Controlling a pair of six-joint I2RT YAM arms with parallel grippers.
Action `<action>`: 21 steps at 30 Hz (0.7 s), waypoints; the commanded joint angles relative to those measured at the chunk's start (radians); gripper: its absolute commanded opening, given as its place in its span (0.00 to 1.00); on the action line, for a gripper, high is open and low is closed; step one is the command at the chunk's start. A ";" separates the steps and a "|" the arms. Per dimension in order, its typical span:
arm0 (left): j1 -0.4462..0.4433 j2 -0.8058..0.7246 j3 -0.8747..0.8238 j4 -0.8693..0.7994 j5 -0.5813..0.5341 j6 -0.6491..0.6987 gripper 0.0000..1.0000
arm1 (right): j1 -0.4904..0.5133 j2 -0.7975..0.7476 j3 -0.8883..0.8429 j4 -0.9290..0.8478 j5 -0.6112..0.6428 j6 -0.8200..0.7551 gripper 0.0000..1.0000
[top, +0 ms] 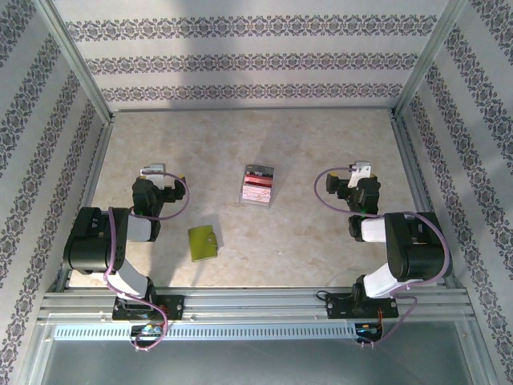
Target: Take the credit cards out of the card holder
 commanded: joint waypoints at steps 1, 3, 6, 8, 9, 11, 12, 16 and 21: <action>-0.008 -0.010 -0.001 -0.017 -0.008 -0.003 1.00 | 0.011 -0.002 0.010 0.023 0.015 0.002 0.98; -0.008 -0.010 0.001 -0.020 -0.012 -0.003 1.00 | 0.010 -0.004 0.010 0.024 0.014 0.004 0.98; -0.004 -0.025 -0.007 -0.015 -0.031 -0.020 0.99 | 0.003 -0.027 0.011 0.014 0.018 0.019 0.98; 0.016 -0.102 -0.017 -0.067 -0.039 -0.050 0.99 | -0.008 -0.101 0.010 -0.059 0.034 0.035 0.98; 0.023 -0.146 -0.017 -0.104 -0.058 -0.062 0.99 | -0.015 -0.149 0.005 -0.090 0.033 0.041 0.98; 0.031 -0.259 -0.009 -0.213 -0.097 -0.090 0.99 | -0.028 -0.267 0.003 -0.180 0.033 0.064 0.98; 0.034 -0.312 0.005 -0.276 -0.104 -0.106 0.99 | -0.034 -0.316 0.011 -0.249 0.027 0.075 0.98; 0.044 -0.475 0.139 -0.667 -0.097 -0.243 0.99 | -0.039 -0.504 0.060 -0.484 -0.017 0.161 0.98; 0.053 -0.550 0.300 -1.065 0.092 -0.412 0.90 | -0.039 -0.666 0.133 -0.750 -0.178 0.361 0.98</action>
